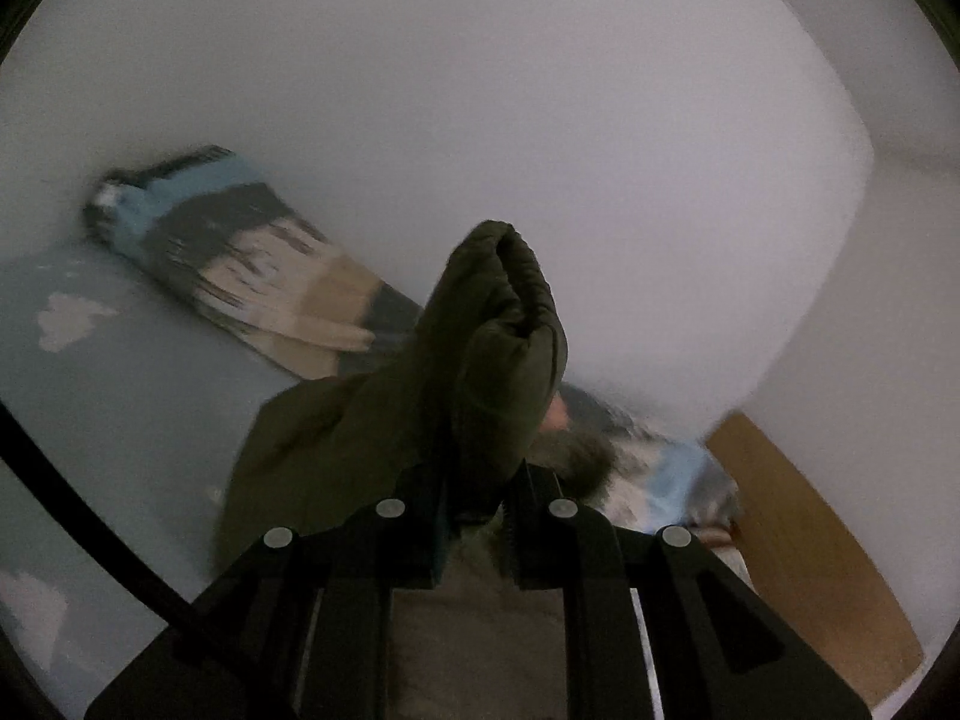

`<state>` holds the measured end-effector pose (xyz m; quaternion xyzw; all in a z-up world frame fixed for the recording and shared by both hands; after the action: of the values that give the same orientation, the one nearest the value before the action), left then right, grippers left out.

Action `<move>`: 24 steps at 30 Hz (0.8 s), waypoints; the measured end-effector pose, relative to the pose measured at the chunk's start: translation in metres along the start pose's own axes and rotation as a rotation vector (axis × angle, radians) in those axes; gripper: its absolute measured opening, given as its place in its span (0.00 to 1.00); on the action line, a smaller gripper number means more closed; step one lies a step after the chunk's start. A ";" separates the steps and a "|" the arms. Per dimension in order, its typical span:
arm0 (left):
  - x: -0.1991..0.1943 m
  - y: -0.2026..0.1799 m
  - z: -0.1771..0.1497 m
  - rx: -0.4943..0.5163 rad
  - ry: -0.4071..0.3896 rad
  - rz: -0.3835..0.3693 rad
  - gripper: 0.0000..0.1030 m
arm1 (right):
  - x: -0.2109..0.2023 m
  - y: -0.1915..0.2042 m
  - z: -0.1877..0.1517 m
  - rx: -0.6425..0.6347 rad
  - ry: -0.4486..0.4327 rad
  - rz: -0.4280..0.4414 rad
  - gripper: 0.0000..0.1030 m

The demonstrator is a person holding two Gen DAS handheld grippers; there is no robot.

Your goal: Fold large clothes

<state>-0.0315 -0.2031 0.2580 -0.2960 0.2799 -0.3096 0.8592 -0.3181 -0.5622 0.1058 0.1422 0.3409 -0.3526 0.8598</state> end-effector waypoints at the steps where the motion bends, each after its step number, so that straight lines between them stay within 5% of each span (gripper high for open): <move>1: 0.007 -0.014 -0.015 0.012 0.029 -0.019 0.13 | -0.001 -0.006 0.002 0.012 -0.002 0.000 0.71; 11: 0.096 -0.097 -0.188 0.120 0.317 -0.059 0.13 | -0.012 -0.054 0.008 0.117 -0.013 -0.008 0.71; 16: 0.142 -0.092 -0.279 0.175 0.470 0.000 0.13 | -0.011 -0.064 0.010 0.138 -0.006 0.000 0.71; 22: 0.174 -0.062 -0.339 0.239 0.592 0.069 0.14 | -0.009 -0.065 0.011 0.147 -0.001 0.015 0.71; 24: 0.173 -0.062 -0.349 0.275 0.624 0.089 0.20 | -0.008 -0.063 0.011 0.151 0.002 0.023 0.71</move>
<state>-0.1732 -0.4803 0.0150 -0.0558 0.4974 -0.3825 0.7766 -0.3606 -0.6082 0.1193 0.2109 0.3128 -0.3673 0.8502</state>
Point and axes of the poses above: each gripper's, at about its wrist camera, not at the fingertips, and x roughly the way its jaws point, y to its left, z to its top, the point moved 9 cm from there along x, roughly the way its jaws point, and after that the axes turned 9 degrees about -x, right-handed, at the moved point
